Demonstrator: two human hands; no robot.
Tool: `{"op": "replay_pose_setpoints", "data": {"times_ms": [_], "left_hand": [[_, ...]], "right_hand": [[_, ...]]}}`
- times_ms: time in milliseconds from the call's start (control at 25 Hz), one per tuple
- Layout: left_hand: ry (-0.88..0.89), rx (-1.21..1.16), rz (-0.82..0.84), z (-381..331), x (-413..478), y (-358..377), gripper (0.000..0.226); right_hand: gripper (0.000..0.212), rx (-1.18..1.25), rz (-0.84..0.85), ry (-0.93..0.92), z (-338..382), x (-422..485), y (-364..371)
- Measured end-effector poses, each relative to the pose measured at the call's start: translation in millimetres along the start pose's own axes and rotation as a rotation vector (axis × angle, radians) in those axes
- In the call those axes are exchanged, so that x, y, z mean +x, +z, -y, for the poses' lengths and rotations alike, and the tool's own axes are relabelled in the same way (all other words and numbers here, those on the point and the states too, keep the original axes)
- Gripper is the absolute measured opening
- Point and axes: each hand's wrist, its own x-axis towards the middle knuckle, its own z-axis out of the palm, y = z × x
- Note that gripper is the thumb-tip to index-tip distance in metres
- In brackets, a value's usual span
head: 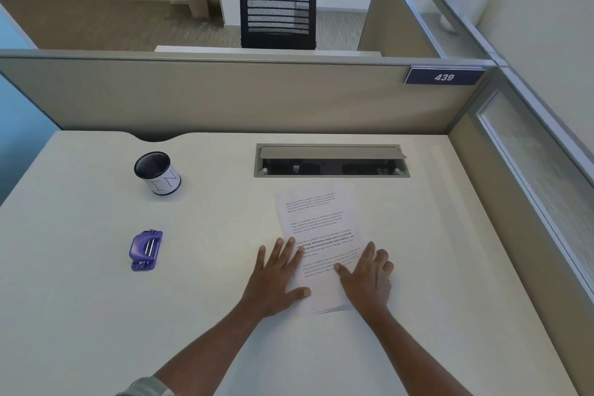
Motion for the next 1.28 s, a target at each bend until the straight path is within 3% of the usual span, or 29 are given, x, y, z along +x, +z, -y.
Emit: {"op": "replay_pose_setpoints", "data": {"times_ms": [160, 240, 400, 480, 640, 720, 920, 1040, 1280], "left_hand": [[-0.001, 0.021, 0.018, 2, 1, 0, 0.099], [-0.003, 0.019, 0.028, 2, 0, -1, 0.099], [-0.003, 0.024, 0.021, 2, 0, 0, 0.099], [0.0, 0.026, 0.016, 2, 0, 0, 0.098], [-0.002, 0.008, 0.005, 2, 0, 2, 0.099], [0.001, 0.004, 0.001, 2, 0, 2, 0.099], [-0.002, 0.027, 0.02, 2, 0, 2, 0.1], [0.0, 0.013, 0.025, 2, 0, 2, 0.1], [0.007, 0.007, 0.039, 3, 1, 2, 0.101]], "right_hand": [[0.108, 0.165, 0.011, 0.024, 3, 7, 3], [0.1, 0.221, 0.027, 0.072, 1, 16, -2], [0.057, 0.494, 0.14, 0.158, -6, 41, -22], [0.034, 0.497, 0.165, 0.144, -8, 48, -29], [0.054, 0.224, 0.138, 0.099, -2, 39, -31], [0.063, 0.253, 0.139, 0.08, -1, 34, -23], [0.05, 0.359, 0.137, 0.04, 7, 22, -12], [0.047, 0.223, 0.106, -0.091, 18, 5, -10], [0.073, -0.117, 0.121, -0.275, 25, -38, 10]]}}
